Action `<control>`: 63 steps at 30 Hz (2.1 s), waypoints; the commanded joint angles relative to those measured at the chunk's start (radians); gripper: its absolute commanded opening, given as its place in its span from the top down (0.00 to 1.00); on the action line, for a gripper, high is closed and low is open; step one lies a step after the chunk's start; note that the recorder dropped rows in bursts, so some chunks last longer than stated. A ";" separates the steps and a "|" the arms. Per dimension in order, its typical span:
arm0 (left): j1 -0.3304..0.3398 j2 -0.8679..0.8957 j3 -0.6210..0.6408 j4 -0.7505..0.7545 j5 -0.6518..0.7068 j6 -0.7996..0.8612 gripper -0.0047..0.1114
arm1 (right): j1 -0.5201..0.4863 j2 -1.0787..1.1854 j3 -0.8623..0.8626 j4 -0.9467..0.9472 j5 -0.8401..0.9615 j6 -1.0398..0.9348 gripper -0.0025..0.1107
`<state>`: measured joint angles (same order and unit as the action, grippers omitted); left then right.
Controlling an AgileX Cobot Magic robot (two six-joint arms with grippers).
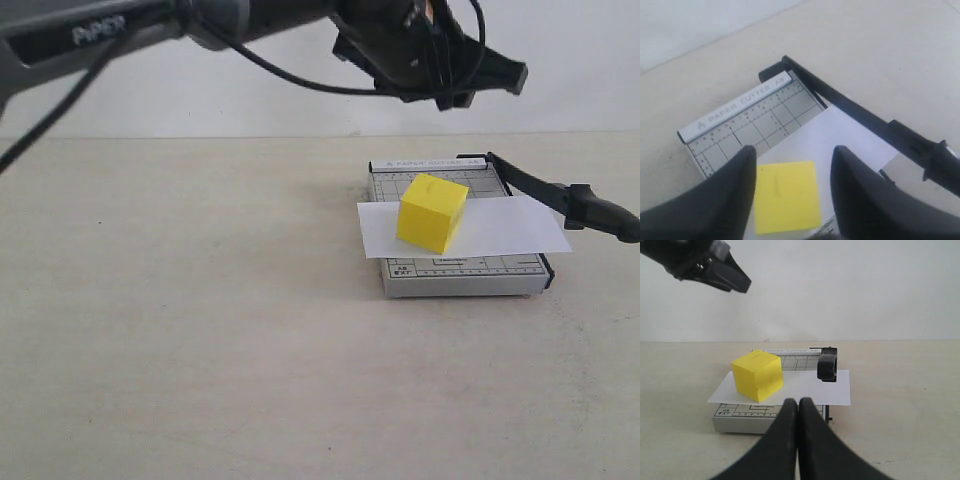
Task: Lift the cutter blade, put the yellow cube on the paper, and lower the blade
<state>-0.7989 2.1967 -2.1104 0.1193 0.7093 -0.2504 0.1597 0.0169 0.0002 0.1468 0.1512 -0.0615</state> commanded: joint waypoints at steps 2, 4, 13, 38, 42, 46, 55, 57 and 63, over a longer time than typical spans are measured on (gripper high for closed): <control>-0.005 -0.152 0.097 -0.005 0.000 0.026 0.61 | 0.001 -0.005 0.000 -0.004 -0.009 0.001 0.98; -0.005 -0.231 0.193 -0.005 -0.039 0.039 0.61 | 0.001 -0.005 0.000 -0.004 -0.009 0.001 0.98; -0.005 -0.844 1.013 -0.010 -0.540 0.004 0.61 | 0.001 -0.005 0.000 -0.004 -0.009 0.001 0.98; -0.002 -2.076 2.110 -0.010 -0.608 -0.224 0.61 | 0.001 -0.005 0.000 -0.004 -0.019 0.001 0.98; -0.002 -2.081 2.110 -0.025 -0.569 -0.236 0.61 | 0.001 -0.005 0.000 -0.004 -0.019 0.001 0.98; -0.002 -2.081 2.110 -0.075 -0.545 -0.243 0.61 | 0.001 -0.005 0.000 -0.004 -0.019 0.001 0.98; -0.002 -2.081 2.110 -0.075 -0.543 -0.236 0.61 | 0.001 -0.005 0.000 -0.004 -0.021 0.001 0.98; -0.002 -2.087 2.110 -0.075 -0.544 -0.236 0.61 | 0.001 -0.005 0.000 -0.004 -0.021 0.001 0.98; 0.018 -2.197 2.110 -0.075 -0.545 -0.236 0.61 | 0.001 -0.005 0.000 0.020 -0.098 0.062 0.98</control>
<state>-0.7969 0.0372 -0.0039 0.0528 0.1669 -0.4852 0.1597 0.0169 0.0002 0.1468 0.1121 -0.0455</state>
